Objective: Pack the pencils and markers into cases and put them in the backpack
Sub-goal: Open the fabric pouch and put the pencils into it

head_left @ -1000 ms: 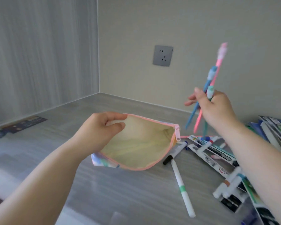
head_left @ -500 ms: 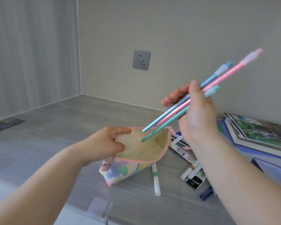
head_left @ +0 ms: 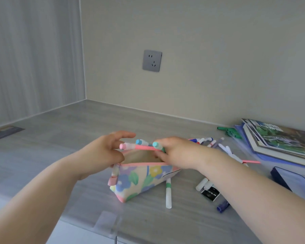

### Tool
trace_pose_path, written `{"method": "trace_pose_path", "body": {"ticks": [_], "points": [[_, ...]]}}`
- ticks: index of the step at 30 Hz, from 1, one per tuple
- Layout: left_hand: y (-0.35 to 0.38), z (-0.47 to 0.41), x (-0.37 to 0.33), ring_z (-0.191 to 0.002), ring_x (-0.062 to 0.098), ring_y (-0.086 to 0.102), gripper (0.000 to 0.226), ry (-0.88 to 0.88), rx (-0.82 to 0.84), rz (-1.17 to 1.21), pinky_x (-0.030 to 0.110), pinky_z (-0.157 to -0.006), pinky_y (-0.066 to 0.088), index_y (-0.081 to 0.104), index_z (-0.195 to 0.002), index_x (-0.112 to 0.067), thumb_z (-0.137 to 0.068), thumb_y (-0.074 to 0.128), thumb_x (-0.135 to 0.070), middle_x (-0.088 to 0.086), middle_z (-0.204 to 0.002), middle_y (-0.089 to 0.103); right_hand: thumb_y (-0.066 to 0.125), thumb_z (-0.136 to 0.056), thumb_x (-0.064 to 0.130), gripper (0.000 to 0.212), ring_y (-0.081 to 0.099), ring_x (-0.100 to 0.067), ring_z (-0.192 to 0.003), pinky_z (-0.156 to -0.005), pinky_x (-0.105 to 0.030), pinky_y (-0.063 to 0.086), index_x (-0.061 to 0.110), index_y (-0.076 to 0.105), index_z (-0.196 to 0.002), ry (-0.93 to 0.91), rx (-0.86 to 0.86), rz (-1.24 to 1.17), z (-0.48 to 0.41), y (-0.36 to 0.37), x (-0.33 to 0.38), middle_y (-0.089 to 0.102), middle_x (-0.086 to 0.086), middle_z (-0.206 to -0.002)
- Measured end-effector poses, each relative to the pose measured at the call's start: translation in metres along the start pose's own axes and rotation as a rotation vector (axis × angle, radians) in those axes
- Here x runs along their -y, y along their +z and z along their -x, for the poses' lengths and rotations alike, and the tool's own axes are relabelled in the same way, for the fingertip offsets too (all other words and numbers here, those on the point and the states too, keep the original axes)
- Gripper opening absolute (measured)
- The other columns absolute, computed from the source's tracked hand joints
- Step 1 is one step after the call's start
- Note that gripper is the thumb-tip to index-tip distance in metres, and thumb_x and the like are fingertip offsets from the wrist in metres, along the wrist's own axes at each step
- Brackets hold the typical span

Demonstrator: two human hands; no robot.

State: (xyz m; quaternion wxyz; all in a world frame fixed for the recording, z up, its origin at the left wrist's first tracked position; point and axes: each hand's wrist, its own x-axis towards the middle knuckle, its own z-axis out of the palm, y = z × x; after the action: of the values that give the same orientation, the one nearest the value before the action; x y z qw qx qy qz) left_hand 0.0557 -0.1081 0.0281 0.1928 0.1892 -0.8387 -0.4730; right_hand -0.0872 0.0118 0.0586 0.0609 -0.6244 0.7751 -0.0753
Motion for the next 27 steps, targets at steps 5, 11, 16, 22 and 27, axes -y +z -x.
{"method": "trace_pose_path", "body": {"ticks": [5, 11, 16, 22, 27], "points": [[0.0, 0.0, 0.004, -0.047, -0.005, 0.06, 0.041, -0.027, -0.066, 0.02, 0.01, -0.043, 0.048, 0.056, -0.079, -0.036, -0.078, 0.052, 0.005, -0.022, -0.053, 0.068, 0.034, -0.095, 0.018, 0.033, 0.055, -0.026, -0.095, -0.077, -0.026, 0.043, 0.007, 0.055, -0.118, 0.065, 0.209, 0.181, -0.013, 0.008, 0.006, 0.061, -0.013, -0.118], [0.002, 0.004, 0.002, -0.039, 0.002, 0.056, 0.036, -0.022, -0.169, -0.007, 0.013, -0.037, 0.047, 0.06, -0.067, -0.025, -0.072, 0.054, 0.009, -0.024, -0.051, 0.066, 0.047, -0.09, 0.029, 0.013, 0.049, -0.019, -0.084, -0.048, -0.008, 0.037, 0.023, 0.057, -0.088, 0.097, 0.222, 0.21, -0.014, 0.009, 0.004, 0.053, 0.009, -0.08], [0.005, 0.002, 0.001, -0.036, 0.003, 0.055, 0.036, -0.028, -0.207, -0.018, 0.013, -0.036, 0.046, 0.06, -0.066, -0.027, -0.074, 0.056, 0.008, -0.019, -0.049, 0.066, 0.06, -0.083, 0.038, 0.029, 0.057, -0.014, -0.092, -0.075, -0.021, 0.043, 0.03, 0.062, -0.111, -0.083, -0.028, -0.024, -0.006, 0.004, 0.014, 0.066, 0.015, -0.09], [0.005, 0.005, -0.002, -0.038, 0.001, 0.055, 0.033, -0.025, -0.19, -0.002, 0.012, -0.038, 0.047, 0.06, -0.066, -0.024, -0.072, 0.057, 0.008, -0.021, -0.049, 0.066, 0.046, -0.091, 0.027, 0.026, 0.057, -0.034, -0.091, -0.046, -0.02, 0.018, 0.011, 0.064, -0.102, -0.171, -0.086, 0.34, -0.012, 0.009, 0.019, 0.065, -0.016, -0.098], [0.008, 0.009, -0.006, -0.043, -0.002, 0.056, 0.039, 0.043, -0.217, -0.07, 0.005, -0.043, 0.044, 0.06, -0.059, -0.024, -0.07, 0.055, 0.013, -0.021, -0.046, 0.064, 0.043, -0.092, 0.012, 0.025, 0.056, -0.034, -0.087, -0.051, -0.025, 0.03, 0.003, 0.06, -0.108, -0.065, 0.062, 0.383, -0.02, 0.029, 0.021, 0.063, -0.019, -0.11]]}}
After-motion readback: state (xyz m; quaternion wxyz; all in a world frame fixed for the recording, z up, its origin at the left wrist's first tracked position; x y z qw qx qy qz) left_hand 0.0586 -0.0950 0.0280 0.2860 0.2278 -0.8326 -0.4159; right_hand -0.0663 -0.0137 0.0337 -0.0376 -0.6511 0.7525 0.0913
